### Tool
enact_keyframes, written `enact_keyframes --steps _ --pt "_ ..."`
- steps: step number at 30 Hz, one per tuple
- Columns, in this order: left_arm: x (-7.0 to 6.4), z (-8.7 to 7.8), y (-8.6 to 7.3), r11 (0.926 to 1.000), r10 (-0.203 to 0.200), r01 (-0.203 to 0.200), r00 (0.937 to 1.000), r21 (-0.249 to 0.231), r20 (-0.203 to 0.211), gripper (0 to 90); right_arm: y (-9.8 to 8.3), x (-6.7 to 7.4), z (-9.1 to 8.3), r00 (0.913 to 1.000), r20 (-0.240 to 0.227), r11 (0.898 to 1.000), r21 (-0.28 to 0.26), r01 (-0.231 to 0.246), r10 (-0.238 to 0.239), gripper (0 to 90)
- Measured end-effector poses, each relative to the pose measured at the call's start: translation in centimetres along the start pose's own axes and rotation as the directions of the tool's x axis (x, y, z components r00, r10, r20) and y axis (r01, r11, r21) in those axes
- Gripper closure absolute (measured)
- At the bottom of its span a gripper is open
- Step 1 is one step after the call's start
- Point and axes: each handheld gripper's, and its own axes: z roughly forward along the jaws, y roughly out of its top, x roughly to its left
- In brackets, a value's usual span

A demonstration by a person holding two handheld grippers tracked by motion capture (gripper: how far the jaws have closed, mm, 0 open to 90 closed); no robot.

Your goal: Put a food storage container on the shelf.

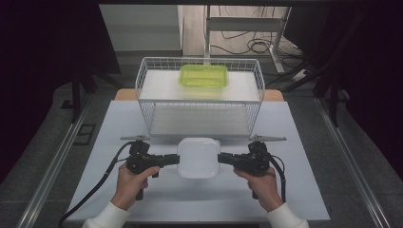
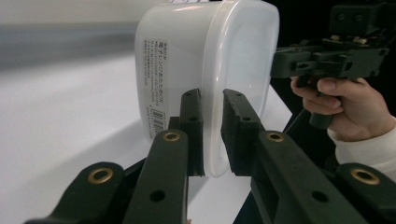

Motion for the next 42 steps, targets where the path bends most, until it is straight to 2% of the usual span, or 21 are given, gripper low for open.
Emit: enact_keyframes --steps 2,8,24,32,42 --pt "-0.2 -0.1 0.1 1.0000 0.004 -0.004 1.0000 -0.003 0.001 79.5 0.2 0.1 -0.3 0.9999 -0.016 1.000 -0.012 0.001 -0.001 79.3" --pt "-1.1 -0.7 0.6 0.9988 0.049 -0.049 0.9987 -0.010 -0.012 79.6 0.5 0.5 -0.6 0.9995 -0.020 0.999 -0.028 0.025 -0.026 79.3" --pt "-2.2 -1.6 2.0 0.9949 0.094 -0.095 0.9955 -0.035 -0.010 79.5 1.9 2.0 -1.7 0.9958 -0.003 0.994 -0.066 0.091 -0.092 79.1" --pt "-3.1 -2.8 4.2 0.9884 0.139 -0.140 0.9900 -0.059 -0.025 79.4 3.9 3.1 -1.9 0.9905 0.003 0.986 -0.091 0.137 -0.137 78.9" --pt "-4.5 -4.3 7.4 0.9766 0.188 -0.190 0.9818 -0.101 -0.031 79.3 7.4 4.7 -2.9 0.9803 0.013 0.972 -0.129 0.197 -0.197 78.8"
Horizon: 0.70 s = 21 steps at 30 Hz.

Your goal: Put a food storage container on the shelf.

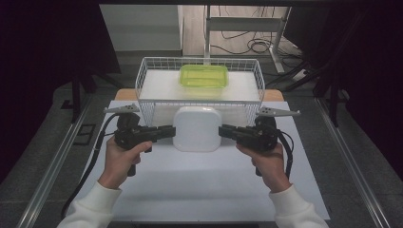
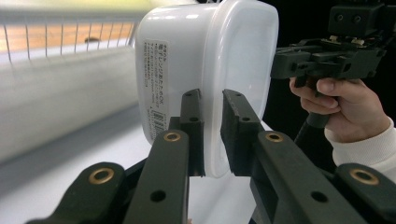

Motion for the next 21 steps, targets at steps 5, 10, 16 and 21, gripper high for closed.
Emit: enact_keyframes --steps 5,10,16,21 --pt "-0.2 0.0 2.2 0.9997 0.023 -0.023 0.9997 -0.011 -0.003 79.4 1.9 -0.1 -0.3 0.9999 0.001 1.000 -0.017 0.014 -0.014 78.8" --pt "-0.4 0.1 4.2 0.9985 0.050 -0.050 0.9988 -0.021 0.001 79.6 3.6 -0.5 -0.7 0.9997 0.011 0.999 -0.037 0.023 -0.023 78.9" --pt "-0.2 0.3 6.2 0.9982 0.051 -0.051 0.9985 -0.031 0.019 79.6 5.3 -0.8 -1.1 0.9995 0.008 0.998 -0.059 0.031 -0.030 78.8" --pt "0.3 0.5 7.8 0.9980 0.041 -0.040 0.9988 -0.048 0.028 79.5 7.2 -1.1 -1.1 0.9990 0.011 0.997 -0.066 0.045 -0.044 78.7"
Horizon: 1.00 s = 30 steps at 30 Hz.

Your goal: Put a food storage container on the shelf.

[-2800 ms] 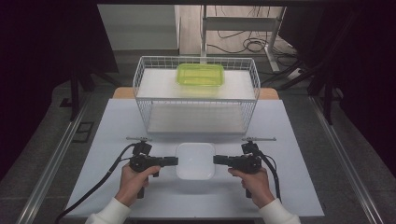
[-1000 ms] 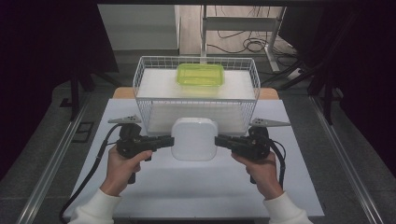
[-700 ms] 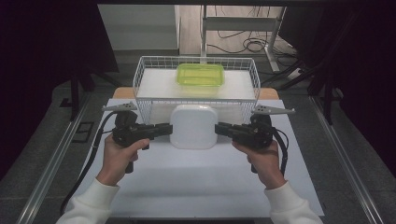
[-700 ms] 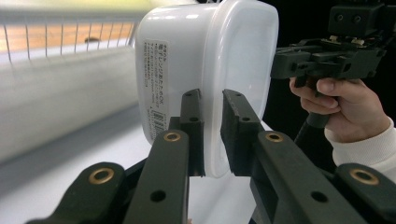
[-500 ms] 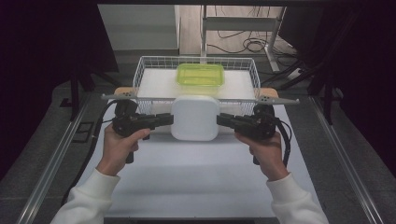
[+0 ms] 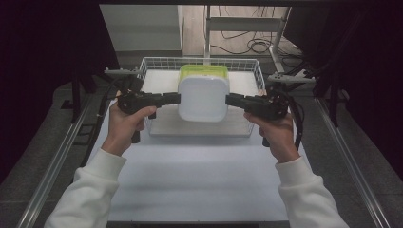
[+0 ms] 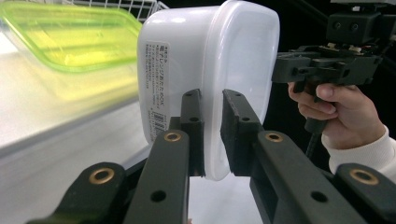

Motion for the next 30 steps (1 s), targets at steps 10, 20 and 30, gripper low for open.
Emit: enact_keyframes --steps 10,20,30 --pt "1.1 0.1 3.6 0.9995 0.002 -0.002 1.0000 -0.031 0.009 79.6 3.7 -1.1 0.8 1.0000 -0.001 1.000 -0.012 0.001 -0.001 78.8" --pt "2.5 0.9 6.9 0.9999 0.007 -0.007 1.0000 -0.016 -0.005 80.0 6.6 -3.1 2.1 0.9992 0.008 0.999 0.000 -0.040 0.040 78.9" --pt "5.3 2.9 8.3 0.9977 -0.067 0.067 0.9977 0.010 0.005 80.1 7.5 -6.5 3.6 0.9914 0.009 0.991 0.016 -0.130 0.130 78.9"
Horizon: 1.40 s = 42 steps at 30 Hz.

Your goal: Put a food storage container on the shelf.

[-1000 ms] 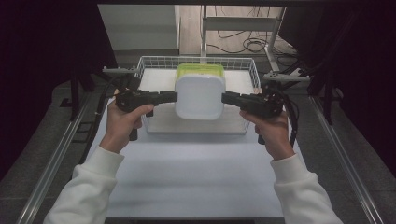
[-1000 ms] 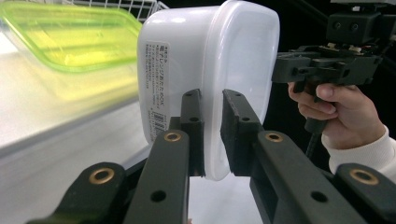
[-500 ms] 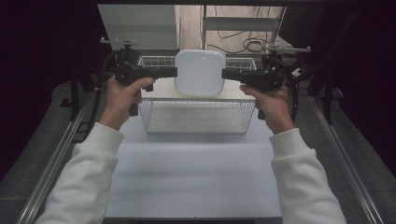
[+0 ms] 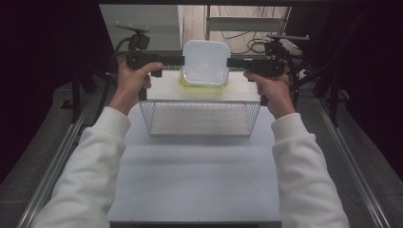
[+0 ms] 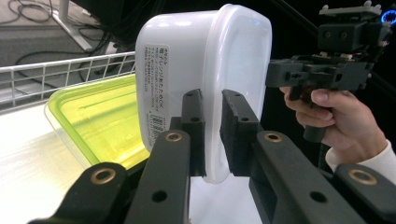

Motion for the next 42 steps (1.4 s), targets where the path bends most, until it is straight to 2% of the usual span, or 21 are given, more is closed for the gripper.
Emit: enact_keyframes --steps 4,11,15,19,23,26,31,34,37,39,41,42 --pt "1.1 0.6 0.5 0.9990 -0.046 0.046 0.9987 0.001 0.022 80.4 0.4 -1.1 0.5 0.9988 -0.008 0.999 0.008 -0.048 0.048 78.8" --pt "2.4 1.6 0.5 0.9954 -0.092 0.092 0.9957 0.029 0.008 80.4 1.1 -2.3 1.6 0.9956 0.024 0.995 0.039 -0.091 0.090 78.6" --pt "3.0 2.0 0.5 0.9925 -0.112 0.112 0.9937 0.047 0.000 80.4 1.0 -3.0 2.0 0.9911 0.037 0.990 0.051 -0.129 0.128 78.6" --pt "3.5 2.1 0.7 0.9872 -0.153 0.153 0.9880 0.047 0.018 80.4 1.0 -3.5 2.3 0.9845 0.030 0.983 0.052 -0.174 0.173 78.5" --pt "4.3 2.3 0.9 0.9785 -0.203 0.202 0.9788 0.043 0.026 80.2 1.5 -3.8 2.6 0.9778 0.038 0.976 0.059 -0.208 0.206 78.0" --pt "4.9 2.4 1.1 0.9718 -0.233 0.232 0.9721 0.043 0.025 79.6 1.9 -3.7 3.0 0.9761 0.056 0.975 0.065 -0.213 0.210 77.2" --pt "6.0 2.9 1.4 0.9516 -0.307 0.306 0.9506 0.032 0.047 78.4 2.5 -4.1 3.7 0.9675 0.083 0.967 0.069 -0.245 0.239 75.2" --pt "6.8 3.3 1.5 0.9361 -0.352 0.351 0.9341 0.018 0.061 77.6 2.7 -4.7 4.2 0.9560 0.092 0.957 0.062 -0.285 0.279 74.3" --pt "7.4 3.5 1.6 0.9235 -0.383 0.383 0.9211 0.014 0.068 77.0 2.7 -5.3 4.6 0.9452 0.086 0.946 0.048 -0.320 0.315 74.1" --pt "7.6 3.7 1.6 0.9193 -0.393 0.394 0.9168 0.005 0.072 76.6 2.7 -5.7 4.8 0.9398 0.084 0.941 0.041 -0.335 0.331 73.7" --pt "7.7 3.9 1.5 0.9179 -0.397 0.397 0.9164 0.010 0.054 75.6 2.6 -5.9 4.9 0.9339 0.083 0.935 0.037 -0.352 0.348 72.9" --pt "7.8 4.0 1.5 0.9175 -0.398 0.397 0.9162 0.014 0.050 75.0 2.6 -6.0 5.0 0.9337 0.095 0.936 0.042 -0.350 0.345 72.2"
